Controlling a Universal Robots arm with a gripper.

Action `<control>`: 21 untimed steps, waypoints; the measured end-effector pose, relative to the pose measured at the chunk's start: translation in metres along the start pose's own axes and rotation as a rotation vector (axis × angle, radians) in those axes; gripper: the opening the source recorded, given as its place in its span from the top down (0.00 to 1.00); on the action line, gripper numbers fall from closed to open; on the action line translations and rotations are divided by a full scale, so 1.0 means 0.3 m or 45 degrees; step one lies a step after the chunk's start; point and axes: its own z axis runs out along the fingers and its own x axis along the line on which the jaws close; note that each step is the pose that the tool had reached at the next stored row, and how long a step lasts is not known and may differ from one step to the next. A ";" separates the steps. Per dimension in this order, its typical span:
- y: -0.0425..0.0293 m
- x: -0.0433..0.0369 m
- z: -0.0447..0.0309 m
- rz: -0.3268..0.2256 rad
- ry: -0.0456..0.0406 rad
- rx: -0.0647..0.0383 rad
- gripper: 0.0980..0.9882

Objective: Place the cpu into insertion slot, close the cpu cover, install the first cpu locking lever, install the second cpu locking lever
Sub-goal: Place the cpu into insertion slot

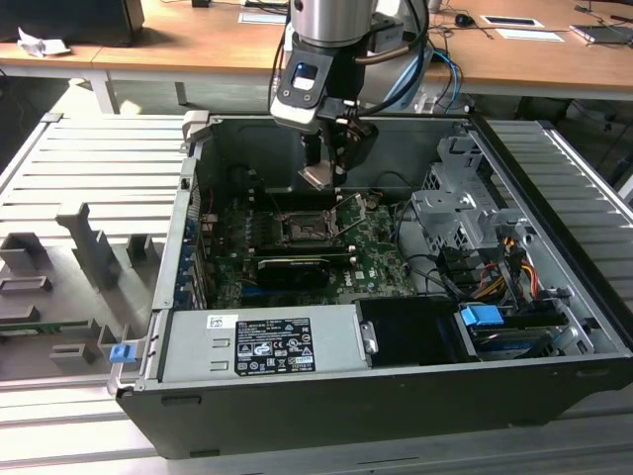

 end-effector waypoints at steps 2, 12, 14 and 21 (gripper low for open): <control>0.000 0.000 0.002 0.002 0.000 0.000 0.52; -0.001 0.000 0.008 0.014 -0.001 0.000 0.52; -0.001 0.000 0.008 0.019 -0.002 0.000 0.52; -0.001 0.000 0.010 0.044 -0.004 -0.001 0.52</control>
